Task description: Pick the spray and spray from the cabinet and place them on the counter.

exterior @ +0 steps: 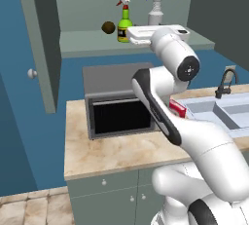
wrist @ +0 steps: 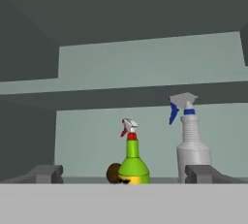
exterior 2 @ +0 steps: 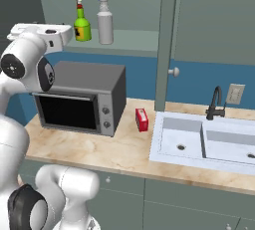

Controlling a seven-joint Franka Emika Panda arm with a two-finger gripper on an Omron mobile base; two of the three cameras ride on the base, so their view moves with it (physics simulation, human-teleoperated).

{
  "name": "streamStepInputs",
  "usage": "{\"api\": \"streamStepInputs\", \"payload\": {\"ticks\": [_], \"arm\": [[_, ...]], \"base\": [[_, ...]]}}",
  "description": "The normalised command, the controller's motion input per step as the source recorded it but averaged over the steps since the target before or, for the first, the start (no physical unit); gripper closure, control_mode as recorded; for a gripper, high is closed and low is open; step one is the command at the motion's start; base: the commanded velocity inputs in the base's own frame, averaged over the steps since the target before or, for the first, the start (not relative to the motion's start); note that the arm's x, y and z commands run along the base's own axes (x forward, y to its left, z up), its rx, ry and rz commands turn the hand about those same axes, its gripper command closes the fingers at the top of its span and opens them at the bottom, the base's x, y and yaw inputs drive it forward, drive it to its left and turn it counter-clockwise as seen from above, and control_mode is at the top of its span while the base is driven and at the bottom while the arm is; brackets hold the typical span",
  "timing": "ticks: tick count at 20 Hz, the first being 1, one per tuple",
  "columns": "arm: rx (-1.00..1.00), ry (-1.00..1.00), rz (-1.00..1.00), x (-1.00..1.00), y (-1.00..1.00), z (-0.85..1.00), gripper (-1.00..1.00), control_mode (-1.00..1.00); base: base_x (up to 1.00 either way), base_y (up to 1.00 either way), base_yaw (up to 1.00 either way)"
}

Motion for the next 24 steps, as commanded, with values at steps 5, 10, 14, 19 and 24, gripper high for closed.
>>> {"api": "streamStepInputs", "payload": {"ticks": [5, 10, 14, 19, 24], "arm": [[0.00, 0.00, -0.01, 0.23, 0.00, 0.00, -1.00, -1.00], [-0.02, 0.01, -0.02, 0.24, 0.01, 0.00, -1.00, -1.00], [-0.02, 0.00, -0.04, 0.20, 0.05, 0.00, -1.00, -1.00], [-0.02, 0.00, -0.04, 0.18, 0.09, 0.00, -1.00, -1.00], [0.00, 0.00, -0.02, 0.19, 0.12, 0.00, -1.00, -1.00]], "base": [[0.00, 0.00, 0.00], [0.00, 0.00, 0.00], [0.00, 0.00, 0.00], [0.00, 0.00, 0.00], [0.00, 0.00, 0.00]]}}
